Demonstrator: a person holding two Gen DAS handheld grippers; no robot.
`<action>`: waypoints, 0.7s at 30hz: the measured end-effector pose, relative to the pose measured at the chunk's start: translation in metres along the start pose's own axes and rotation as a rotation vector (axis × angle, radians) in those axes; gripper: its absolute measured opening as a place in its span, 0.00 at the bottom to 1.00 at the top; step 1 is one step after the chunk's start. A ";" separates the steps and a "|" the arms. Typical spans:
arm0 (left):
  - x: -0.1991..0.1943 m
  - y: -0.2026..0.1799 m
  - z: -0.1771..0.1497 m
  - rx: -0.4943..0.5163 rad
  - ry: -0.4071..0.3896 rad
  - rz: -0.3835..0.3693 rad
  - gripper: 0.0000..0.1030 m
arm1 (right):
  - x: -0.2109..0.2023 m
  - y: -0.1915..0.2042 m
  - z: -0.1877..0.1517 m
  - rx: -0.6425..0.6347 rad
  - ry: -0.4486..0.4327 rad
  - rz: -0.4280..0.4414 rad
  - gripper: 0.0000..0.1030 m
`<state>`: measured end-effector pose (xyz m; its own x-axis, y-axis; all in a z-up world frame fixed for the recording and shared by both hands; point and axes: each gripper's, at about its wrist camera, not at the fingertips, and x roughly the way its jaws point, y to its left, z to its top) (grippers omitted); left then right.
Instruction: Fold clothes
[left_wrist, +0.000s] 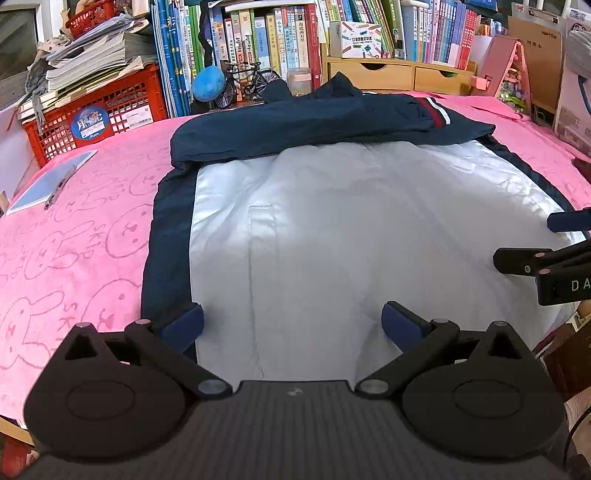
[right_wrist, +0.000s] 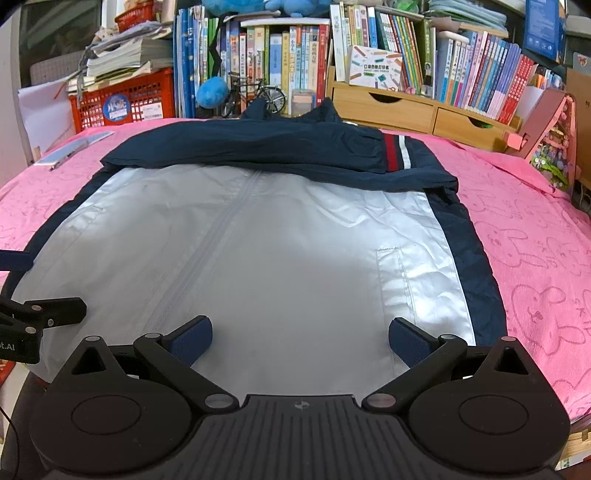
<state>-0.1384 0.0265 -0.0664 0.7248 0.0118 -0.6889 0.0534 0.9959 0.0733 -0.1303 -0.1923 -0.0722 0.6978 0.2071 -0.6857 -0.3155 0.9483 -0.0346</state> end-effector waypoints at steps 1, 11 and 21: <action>0.000 0.000 0.000 -0.001 0.000 0.000 1.00 | 0.000 0.000 0.000 0.001 0.000 0.001 1.00; -0.001 -0.002 -0.002 -0.009 0.001 -0.002 1.00 | 0.000 -0.001 -0.001 0.008 0.001 0.002 1.00; 0.000 -0.003 -0.001 -0.013 0.003 -0.003 1.00 | 0.000 -0.001 -0.001 0.007 0.002 0.001 1.00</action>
<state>-0.1395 0.0239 -0.0673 0.7226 0.0091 -0.6912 0.0465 0.9970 0.0618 -0.1305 -0.1935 -0.0734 0.6959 0.2079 -0.6873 -0.3118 0.9497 -0.0285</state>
